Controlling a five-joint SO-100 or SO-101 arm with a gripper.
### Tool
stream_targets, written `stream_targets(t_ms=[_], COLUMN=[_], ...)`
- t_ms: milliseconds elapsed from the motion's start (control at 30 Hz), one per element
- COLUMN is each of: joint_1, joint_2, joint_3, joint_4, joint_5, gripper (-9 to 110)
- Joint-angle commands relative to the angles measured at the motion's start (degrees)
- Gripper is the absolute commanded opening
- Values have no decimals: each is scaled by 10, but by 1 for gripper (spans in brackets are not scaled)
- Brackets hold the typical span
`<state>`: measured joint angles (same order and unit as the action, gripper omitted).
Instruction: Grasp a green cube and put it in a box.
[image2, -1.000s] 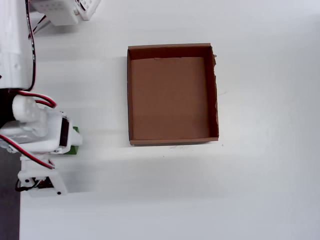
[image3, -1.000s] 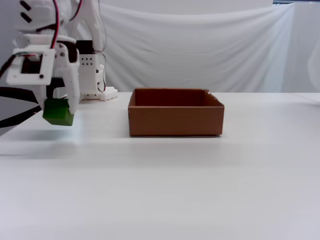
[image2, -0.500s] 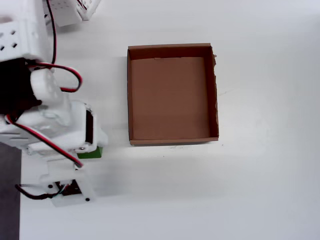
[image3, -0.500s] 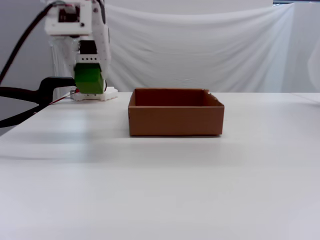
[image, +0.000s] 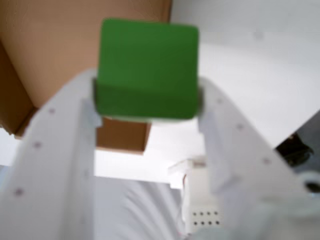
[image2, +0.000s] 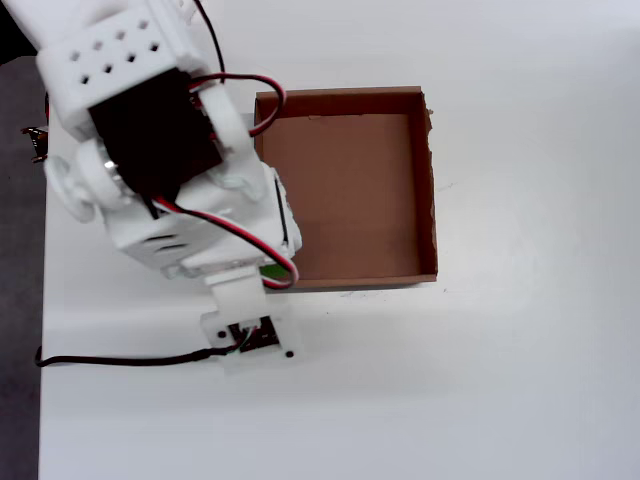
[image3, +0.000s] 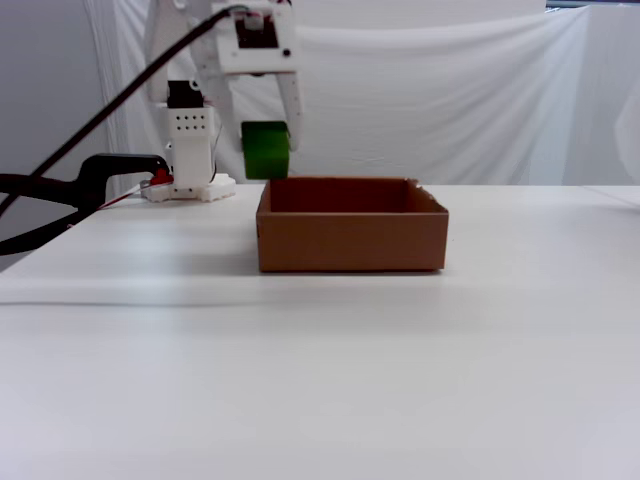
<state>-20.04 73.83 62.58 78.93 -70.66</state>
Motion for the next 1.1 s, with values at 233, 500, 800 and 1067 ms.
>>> stream_targets(t_ms=[233, 500, 800, 1067], joint_1=[-105, -147, -155, -148], joint_2=[-11, -46, -88, -94], joint_3=[-11, 42, 89, 91], joint_4=[11, -74, -147, -135], joint_5=[38, 76, 88, 87], gripper=[16, 15, 16, 20])
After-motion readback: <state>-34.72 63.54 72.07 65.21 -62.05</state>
